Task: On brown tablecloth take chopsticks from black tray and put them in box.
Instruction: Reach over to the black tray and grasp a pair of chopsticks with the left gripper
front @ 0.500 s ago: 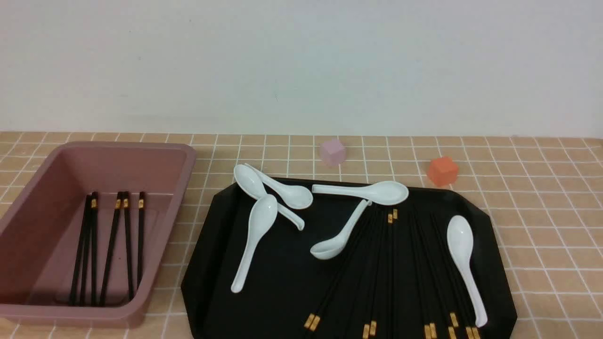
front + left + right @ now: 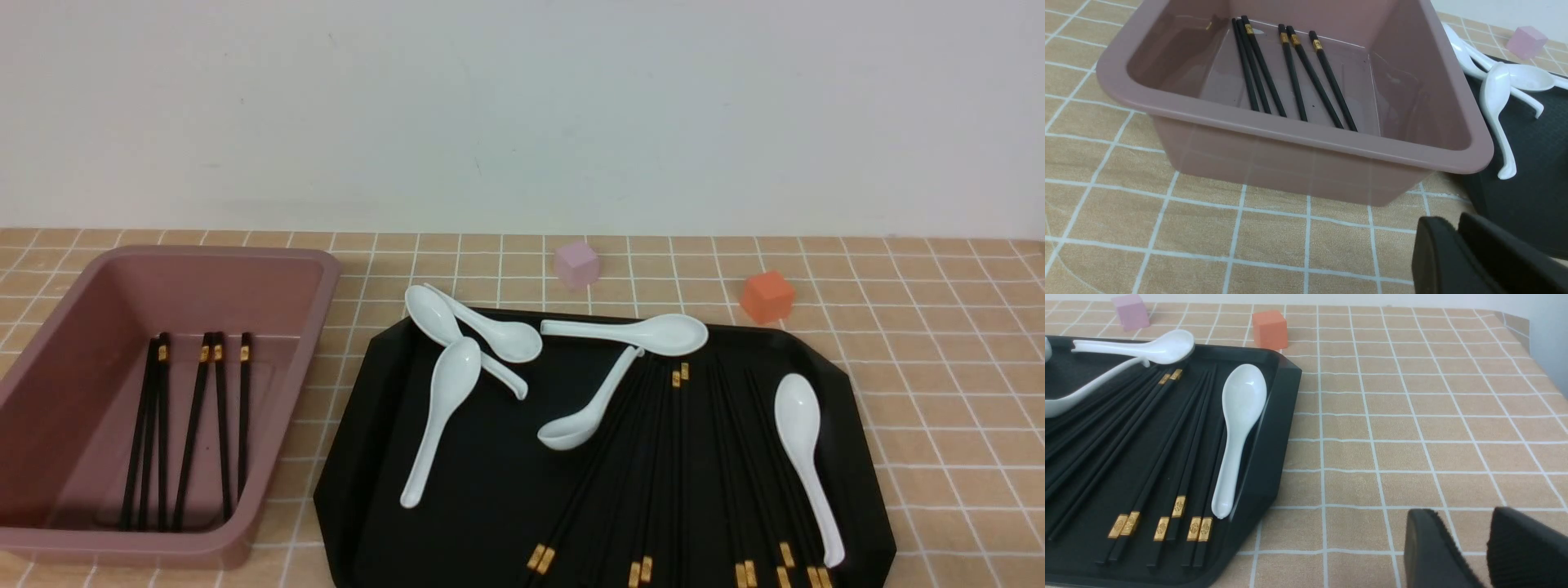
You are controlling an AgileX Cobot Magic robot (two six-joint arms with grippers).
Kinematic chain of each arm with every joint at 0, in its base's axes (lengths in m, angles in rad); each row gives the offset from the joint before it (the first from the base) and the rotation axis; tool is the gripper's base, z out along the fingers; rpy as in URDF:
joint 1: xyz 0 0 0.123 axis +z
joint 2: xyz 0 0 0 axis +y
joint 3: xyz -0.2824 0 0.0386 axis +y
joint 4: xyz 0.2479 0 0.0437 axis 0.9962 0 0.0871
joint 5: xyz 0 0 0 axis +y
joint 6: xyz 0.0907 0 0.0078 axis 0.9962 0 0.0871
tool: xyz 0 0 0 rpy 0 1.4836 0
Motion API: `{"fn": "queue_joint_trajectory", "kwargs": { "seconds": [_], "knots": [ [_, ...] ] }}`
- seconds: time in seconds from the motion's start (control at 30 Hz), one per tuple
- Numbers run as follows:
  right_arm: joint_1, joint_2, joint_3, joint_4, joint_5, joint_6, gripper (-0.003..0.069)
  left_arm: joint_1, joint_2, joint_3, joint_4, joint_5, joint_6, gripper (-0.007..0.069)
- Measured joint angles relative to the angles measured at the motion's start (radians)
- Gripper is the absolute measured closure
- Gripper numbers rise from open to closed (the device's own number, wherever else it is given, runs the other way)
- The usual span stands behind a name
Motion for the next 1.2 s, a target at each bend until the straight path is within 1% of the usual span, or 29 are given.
{"fn": "queue_joint_trajectory", "kwargs": {
  "seconds": [0.87,0.97,1.03,1.2],
  "knots": [
    [0.000,0.000,0.000,0.001,0.000,0.000,0.0419,0.000,0.000,0.000,0.000,0.000,-0.001,0.0527],
    [0.000,0.000,0.000,0.001,0.000,0.000,0.0419,0.000,0.000,0.000,-0.029,0.000,-0.012,0.0522],
    [0.000,0.000,0.000,0.001,0.000,0.000,0.0419,0.000,0.000,0.000,-0.137,-0.002,-0.082,0.0521],
    [0.000,0.000,0.000,0.001,0.000,0.000,0.0419,0.000,0.000,0.000,-0.558,-0.008,-0.330,0.0519]
  ]
}}
